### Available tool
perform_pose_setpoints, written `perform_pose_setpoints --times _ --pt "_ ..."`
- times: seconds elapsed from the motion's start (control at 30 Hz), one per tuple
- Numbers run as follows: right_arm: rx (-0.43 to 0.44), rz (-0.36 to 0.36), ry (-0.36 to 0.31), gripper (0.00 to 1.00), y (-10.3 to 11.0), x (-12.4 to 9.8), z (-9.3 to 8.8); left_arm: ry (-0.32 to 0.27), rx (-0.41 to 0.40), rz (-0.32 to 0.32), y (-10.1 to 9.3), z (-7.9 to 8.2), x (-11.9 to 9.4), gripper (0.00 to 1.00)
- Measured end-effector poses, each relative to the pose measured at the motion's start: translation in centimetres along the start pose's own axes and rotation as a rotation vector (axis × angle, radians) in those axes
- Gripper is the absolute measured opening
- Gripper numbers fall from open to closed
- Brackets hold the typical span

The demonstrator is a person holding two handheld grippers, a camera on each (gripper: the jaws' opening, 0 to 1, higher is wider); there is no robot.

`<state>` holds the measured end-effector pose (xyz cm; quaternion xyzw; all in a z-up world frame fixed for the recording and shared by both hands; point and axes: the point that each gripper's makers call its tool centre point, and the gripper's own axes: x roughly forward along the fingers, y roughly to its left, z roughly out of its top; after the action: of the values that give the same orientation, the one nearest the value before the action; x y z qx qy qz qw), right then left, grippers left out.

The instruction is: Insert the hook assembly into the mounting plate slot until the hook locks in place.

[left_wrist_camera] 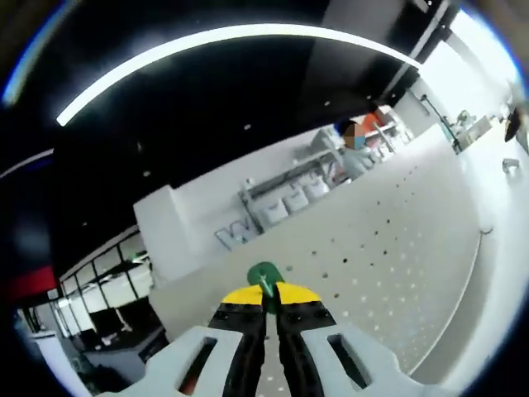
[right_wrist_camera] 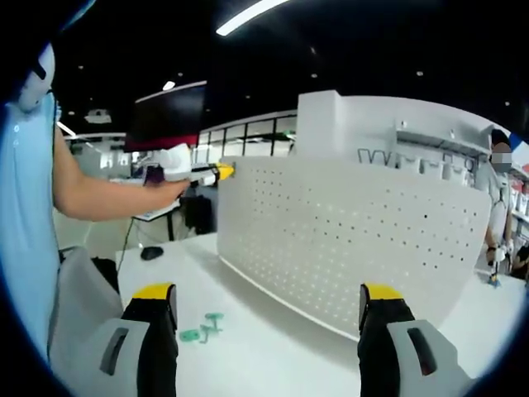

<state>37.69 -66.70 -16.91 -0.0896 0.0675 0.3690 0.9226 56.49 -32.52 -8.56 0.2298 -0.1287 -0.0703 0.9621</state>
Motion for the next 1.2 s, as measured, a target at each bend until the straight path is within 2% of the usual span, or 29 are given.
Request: perform_pose_setpoints --times 0.07,0.27,0.43,1.2 --pt "-0.001 -0.003 0.000 0.92 -0.1 0.0 0.1 -0.012 -0.017 0.008 0.1 0.1 0.0 0.03" --pt "-0.007 -0.005 0.007 0.92 -0.2 0.2 0.1 -0.016 0.006 0.015 -0.2 -0.5 0.3 0.03" --pt "-0.012 -0.002 0.015 0.92 -0.2 0.3 0.2 -0.032 0.001 0.024 -0.1 -0.2 0.4 0.03" --pt "-0.021 -0.015 0.044 0.91 -0.5 0.2 -0.1 -0.027 0.030 0.031 -0.3 -0.8 1.1 0.03"
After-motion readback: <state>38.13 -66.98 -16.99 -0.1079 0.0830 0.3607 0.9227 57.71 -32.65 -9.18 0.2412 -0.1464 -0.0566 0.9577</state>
